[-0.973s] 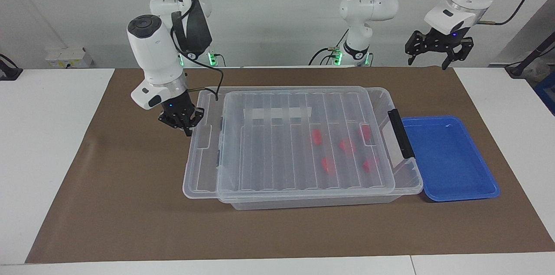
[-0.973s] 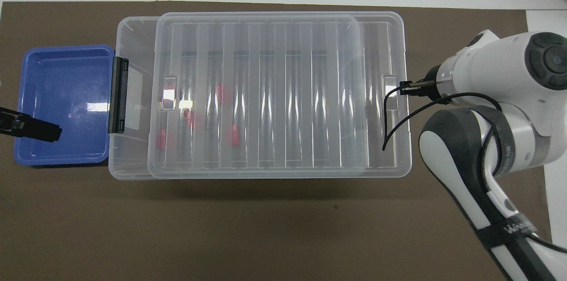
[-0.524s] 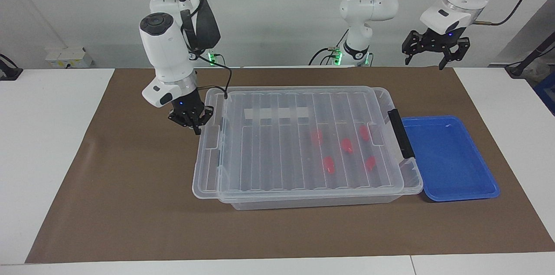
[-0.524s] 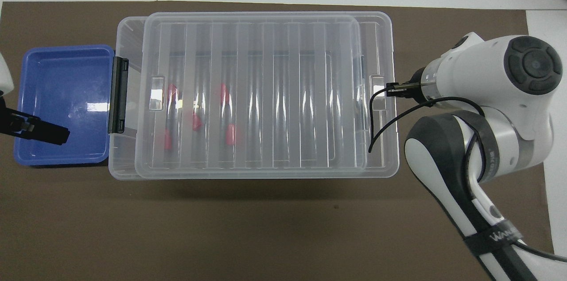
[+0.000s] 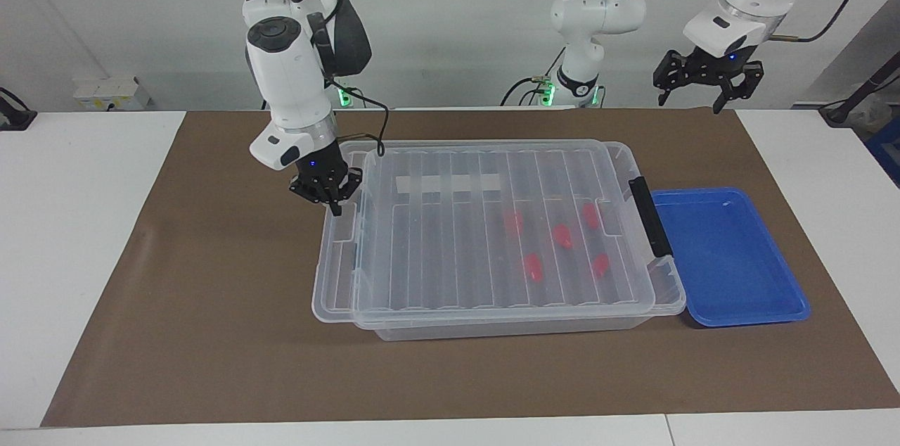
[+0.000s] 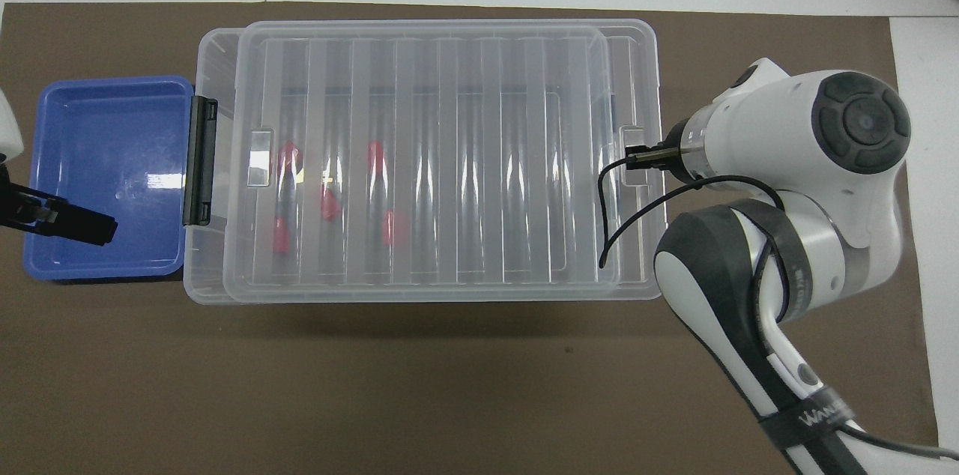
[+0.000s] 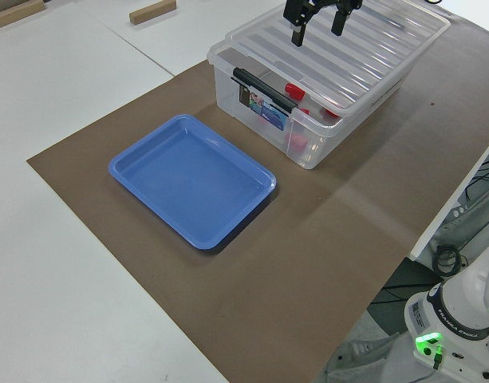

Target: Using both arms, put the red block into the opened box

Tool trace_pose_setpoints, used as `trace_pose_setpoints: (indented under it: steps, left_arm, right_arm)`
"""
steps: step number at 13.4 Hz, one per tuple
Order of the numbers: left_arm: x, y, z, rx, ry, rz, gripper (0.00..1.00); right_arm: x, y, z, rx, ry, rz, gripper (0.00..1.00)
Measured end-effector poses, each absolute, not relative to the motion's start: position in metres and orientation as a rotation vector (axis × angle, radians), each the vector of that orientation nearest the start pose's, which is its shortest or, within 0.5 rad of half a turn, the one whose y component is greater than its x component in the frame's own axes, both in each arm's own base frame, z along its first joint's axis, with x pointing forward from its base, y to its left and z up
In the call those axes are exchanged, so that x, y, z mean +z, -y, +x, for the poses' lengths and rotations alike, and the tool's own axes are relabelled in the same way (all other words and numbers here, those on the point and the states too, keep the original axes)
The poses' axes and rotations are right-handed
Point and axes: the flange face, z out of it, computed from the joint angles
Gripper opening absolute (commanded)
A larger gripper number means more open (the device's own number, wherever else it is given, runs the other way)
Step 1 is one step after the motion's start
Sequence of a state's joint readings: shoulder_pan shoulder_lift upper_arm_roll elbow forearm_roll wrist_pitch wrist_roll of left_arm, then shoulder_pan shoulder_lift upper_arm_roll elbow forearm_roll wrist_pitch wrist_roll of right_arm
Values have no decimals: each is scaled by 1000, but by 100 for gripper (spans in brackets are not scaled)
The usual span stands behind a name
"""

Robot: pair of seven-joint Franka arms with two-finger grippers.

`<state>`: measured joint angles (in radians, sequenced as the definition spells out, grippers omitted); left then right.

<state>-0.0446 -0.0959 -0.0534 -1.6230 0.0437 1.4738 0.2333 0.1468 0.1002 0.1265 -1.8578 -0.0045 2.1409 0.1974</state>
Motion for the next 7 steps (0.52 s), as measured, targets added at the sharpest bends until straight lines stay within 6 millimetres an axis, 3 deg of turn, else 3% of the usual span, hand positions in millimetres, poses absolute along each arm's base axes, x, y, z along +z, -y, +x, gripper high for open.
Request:
trace_pose_setpoints:
  steps: [4, 7]
  left_arm:
    - [642, 47, 512, 90, -504, -3054, 100]
    - [642, 47, 512, 91, -504, -3054, 100]
  right_arm:
    - [502, -139, 596, -336, 54, -3068, 0]
    - [498, -107, 603, -329, -24, -3076, 0]
